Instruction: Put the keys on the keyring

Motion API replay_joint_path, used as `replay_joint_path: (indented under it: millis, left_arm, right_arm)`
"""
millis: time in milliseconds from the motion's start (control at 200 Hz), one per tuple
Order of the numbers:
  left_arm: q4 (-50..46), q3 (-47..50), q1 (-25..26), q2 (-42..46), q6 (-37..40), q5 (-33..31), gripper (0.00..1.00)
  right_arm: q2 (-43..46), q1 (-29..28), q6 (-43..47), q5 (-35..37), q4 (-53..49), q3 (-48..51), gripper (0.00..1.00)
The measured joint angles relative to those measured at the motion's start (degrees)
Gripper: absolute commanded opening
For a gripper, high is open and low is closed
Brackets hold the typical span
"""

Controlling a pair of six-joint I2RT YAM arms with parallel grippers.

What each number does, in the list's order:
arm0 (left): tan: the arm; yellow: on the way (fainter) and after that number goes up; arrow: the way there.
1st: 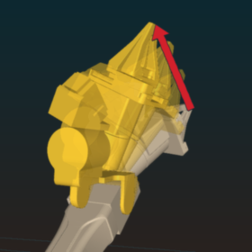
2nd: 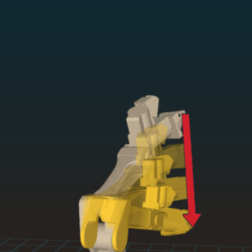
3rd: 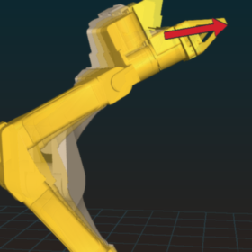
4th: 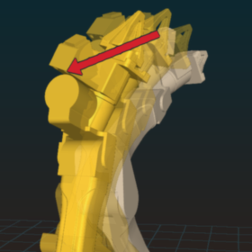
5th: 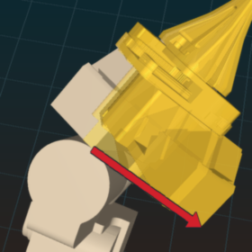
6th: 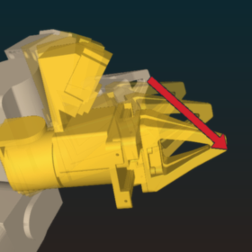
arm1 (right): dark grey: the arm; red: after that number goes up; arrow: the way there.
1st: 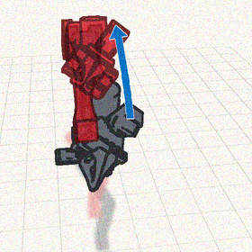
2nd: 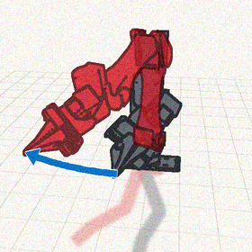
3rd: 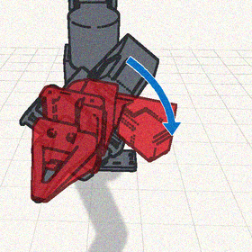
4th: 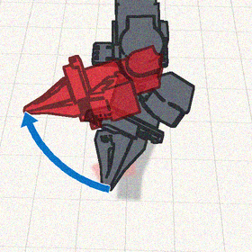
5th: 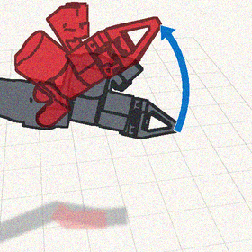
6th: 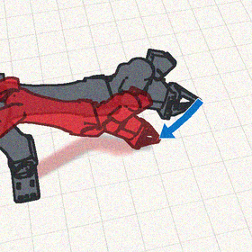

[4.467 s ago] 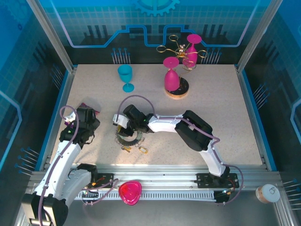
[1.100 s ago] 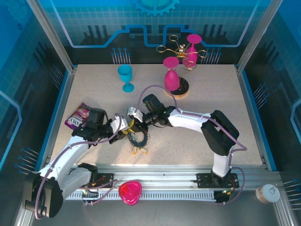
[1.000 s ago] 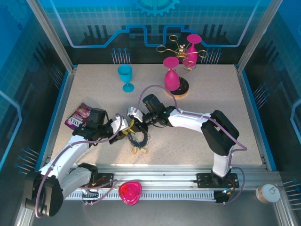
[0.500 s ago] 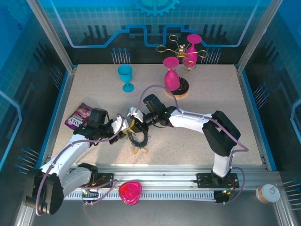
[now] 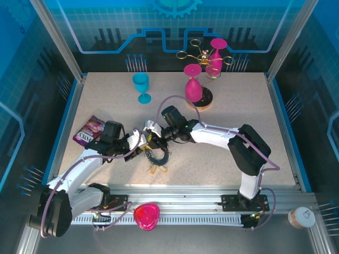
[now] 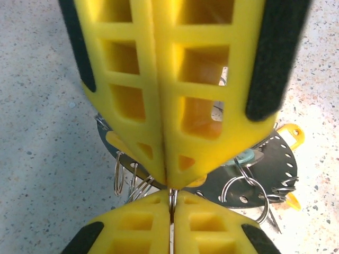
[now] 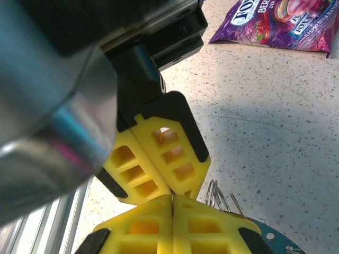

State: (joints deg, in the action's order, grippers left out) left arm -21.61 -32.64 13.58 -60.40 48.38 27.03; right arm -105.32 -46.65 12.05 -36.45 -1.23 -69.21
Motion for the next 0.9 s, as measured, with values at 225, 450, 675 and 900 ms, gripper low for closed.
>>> replay_joint_path:
  millis: [225, 450, 675, 900]
  left_arm:
    - [0.9, 0.0, 0.7, 0.9, 0.1, -0.8, 0.00]
    - [3.0, 1.1, 1.3, 5.4, 1.1, -4.2, 0.00]
    - [4.4, 2.6, 1.6, 7.6, 1.3, -5.7, 0.00]
    - [4.4, 2.8, 1.6, 7.7, 1.3, -5.8, 0.00]
  right_arm:
    - [1.1, 0.1, 0.0, 0.1, 0.0, 0.2, 0.00]
    - [2.9, 0.3, 0.0, 1.3, 0.2, 1.0, 0.00]
    - [3.4, 0.3, 0.0, 2.5, 0.2, 2.4, 0.00]
    - [3.4, 0.3, -0.5, 3.4, -0.1, 2.8, 0.00]
